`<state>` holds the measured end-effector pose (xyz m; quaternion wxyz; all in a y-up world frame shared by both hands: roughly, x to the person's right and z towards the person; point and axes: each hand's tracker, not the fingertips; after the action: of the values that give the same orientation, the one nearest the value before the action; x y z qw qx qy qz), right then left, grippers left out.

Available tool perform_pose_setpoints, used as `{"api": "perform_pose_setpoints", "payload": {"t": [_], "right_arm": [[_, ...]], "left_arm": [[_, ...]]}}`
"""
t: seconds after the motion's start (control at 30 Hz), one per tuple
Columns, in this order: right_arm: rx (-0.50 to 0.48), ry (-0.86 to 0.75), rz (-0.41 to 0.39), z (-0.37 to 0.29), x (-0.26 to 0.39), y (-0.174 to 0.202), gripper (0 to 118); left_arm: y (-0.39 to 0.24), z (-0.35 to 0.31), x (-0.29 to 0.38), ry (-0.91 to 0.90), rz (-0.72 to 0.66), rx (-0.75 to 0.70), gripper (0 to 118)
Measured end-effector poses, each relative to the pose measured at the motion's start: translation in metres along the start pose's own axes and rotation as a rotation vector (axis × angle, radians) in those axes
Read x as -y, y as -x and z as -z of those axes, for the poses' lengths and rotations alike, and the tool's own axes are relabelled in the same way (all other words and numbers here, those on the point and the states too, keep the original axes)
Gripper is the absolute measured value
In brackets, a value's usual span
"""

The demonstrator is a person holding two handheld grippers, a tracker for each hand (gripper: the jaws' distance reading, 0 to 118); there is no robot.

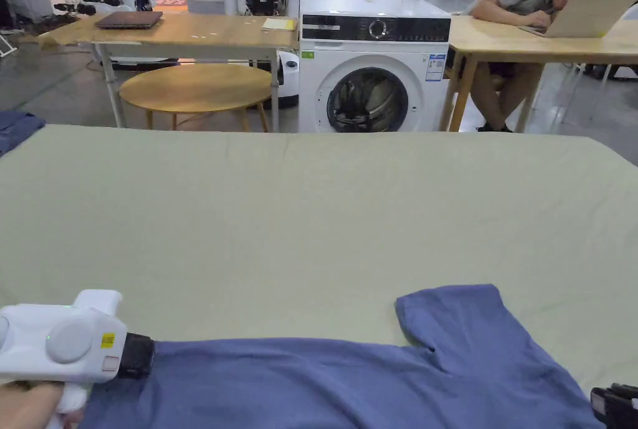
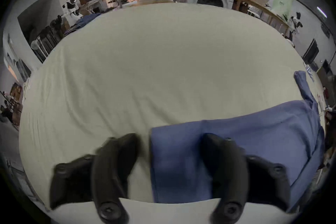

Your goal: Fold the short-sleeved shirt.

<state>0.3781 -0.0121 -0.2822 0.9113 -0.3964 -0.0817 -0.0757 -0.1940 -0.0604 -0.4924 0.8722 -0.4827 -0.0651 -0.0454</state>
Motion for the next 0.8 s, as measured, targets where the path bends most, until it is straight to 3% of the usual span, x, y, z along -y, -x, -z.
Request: {"api": "perform_pose_setpoints", "payload": {"t": [0.03, 0.07, 0.3, 0.33, 0.43, 0.47, 0.6, 0.63, 0.67, 0.73, 0.8], "right_arm": [[0.002, 0.002, 0.000, 0.004, -0.002, -0.001, 0], [0.007, 0.003, 0.000, 0.008, -0.006, -0.001, 0], [0.018, 0.035, -0.023, 0.041, -0.043, 0.013, 0], [0.011, 0.058, -0.038, 0.048, -0.048, 0.015, 17], [0.017, 0.159, -0.098, 0.073, -0.056, 0.022, 117], [0.020, 0.168, -0.125, 0.078, -0.058, 0.024, 118], [0.068, 0.196, -0.175, 0.099, -0.060, 0.029, 118], [0.079, 0.204, -0.177, 0.102, -0.060, 0.030, 113], [0.090, 0.220, -0.194, 0.105, -0.059, 0.032, 91], [0.063, 0.220, -0.232, 0.104, -0.055, 0.030, 1], [0.025, 0.169, -0.170, 0.093, -0.053, 0.034, 0]], "left_arm": [[-0.002, -0.004, 0.001, -0.010, 0.019, 0.010, 21], [-0.003, -0.007, 0.001, -0.021, 0.034, 0.024, 2], [-0.014, -0.018, 0.005, -0.023, 0.050, 0.028, 2], [-0.013, -0.017, 0.005, -0.020, 0.033, 0.038, 2], [-0.011, -0.018, 0.005, -0.015, 0.018, 0.049, 2], [-0.012, -0.018, 0.005, -0.015, 0.016, 0.049, 2], [-0.013, -0.016, 0.005, -0.012, 0.019, 0.046, 2], [-0.012, -0.014, 0.003, -0.012, 0.016, 0.046, 2], [-0.013, -0.015, 0.004, -0.017, 0.013, 0.045, 2], [-0.014, -0.021, 0.008, -0.035, 0.010, 0.040, 2], [-0.011, -0.027, 0.009, -0.049, 0.015, 0.039, 2]]}}
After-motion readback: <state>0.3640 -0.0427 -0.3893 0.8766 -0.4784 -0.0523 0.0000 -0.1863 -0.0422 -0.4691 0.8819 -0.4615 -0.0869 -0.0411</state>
